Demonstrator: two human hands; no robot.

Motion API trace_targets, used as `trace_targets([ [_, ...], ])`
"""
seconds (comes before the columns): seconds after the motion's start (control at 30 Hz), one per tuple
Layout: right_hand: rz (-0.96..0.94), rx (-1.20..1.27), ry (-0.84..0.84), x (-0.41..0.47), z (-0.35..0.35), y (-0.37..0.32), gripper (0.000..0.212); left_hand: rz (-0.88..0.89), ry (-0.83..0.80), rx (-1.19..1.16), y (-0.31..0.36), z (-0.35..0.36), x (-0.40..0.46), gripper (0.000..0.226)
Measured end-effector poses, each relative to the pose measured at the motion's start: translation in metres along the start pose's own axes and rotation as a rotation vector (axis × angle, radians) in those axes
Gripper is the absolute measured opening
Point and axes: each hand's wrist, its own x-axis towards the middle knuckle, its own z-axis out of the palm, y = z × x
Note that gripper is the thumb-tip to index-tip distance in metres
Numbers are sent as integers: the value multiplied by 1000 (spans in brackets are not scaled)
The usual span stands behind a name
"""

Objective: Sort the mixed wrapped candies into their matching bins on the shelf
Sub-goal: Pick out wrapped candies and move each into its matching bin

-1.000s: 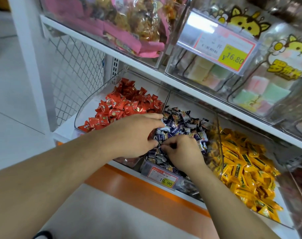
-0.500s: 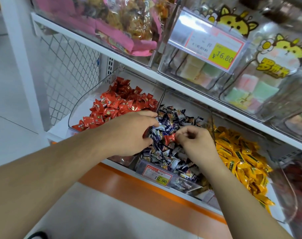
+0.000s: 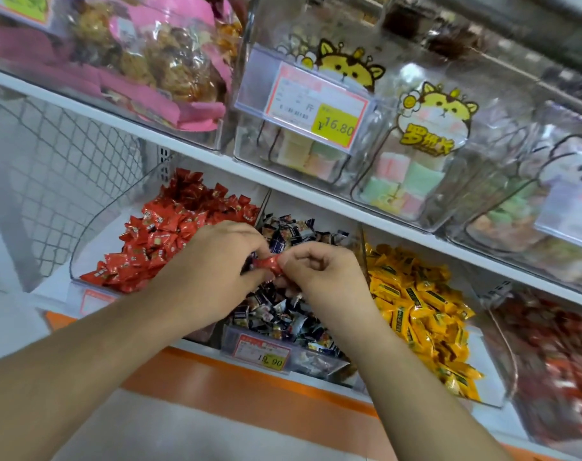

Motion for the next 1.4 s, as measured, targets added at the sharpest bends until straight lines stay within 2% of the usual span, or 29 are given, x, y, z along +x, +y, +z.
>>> trace_targets([
  [0.13, 52, 31, 21, -1, -5, 1, 13, -82, 58, 1, 5, -12, -1, 15],
  [0.23, 0, -232, 78, 1, -11, 8, 14, -169, 110, 65, -1, -29, 1, 10],
  [0.3, -54, -535, 116, 3, -16, 13, 12, -242, 158, 159, -16, -38, 2, 25],
  [0.37, -91, -812, 132, 6, -18, 19, 27, -297, 130, 242, -28, -40, 1, 48],
  [0.43, -155, -935, 145, 8, -18, 25, 38, -275, 51, 223, -28, -37, -2, 59],
  [0.5, -217, -903, 66, 9, -13, 27, 44, -186, -40, 174, -22, -32, -4, 60],
  [0.6, -231, -769, -224, 10, 2, 30, 64, -45, -212, 132, -18, -21, -4, 62],
  [0.7, -171, -828, -359, 18, 11, 47, 79, -26, -297, 122, -22, -12, -6, 64],
  [0.9, -240, -992, -227, 37, 8, 65, 41, -10, -281, 104, -29, -13, -7, 63],
  [1.07, -260, -1040, -147, 43, 3, 71, 20, -20, -266, 87, -29, -13, -6, 61],
  [1.13, -233, -1028, -61, 46, -3, 71, 11, -20, -265, 96, -28, -13, -5, 61],
  [1.2, -165, -1022, 37, 51, -11, 71, 8, -25, -272, 109, -27, -14, -5, 61],
  [1.3, -120, -1034, 69, 54, -15, 71, 6, -32, -282, 111, -25, -14, -6, 61],
  [1.4, -135, -1034, 92, 54, -14, 70, 17, -39, -283, 106, -24, -14, -6, 61],
])
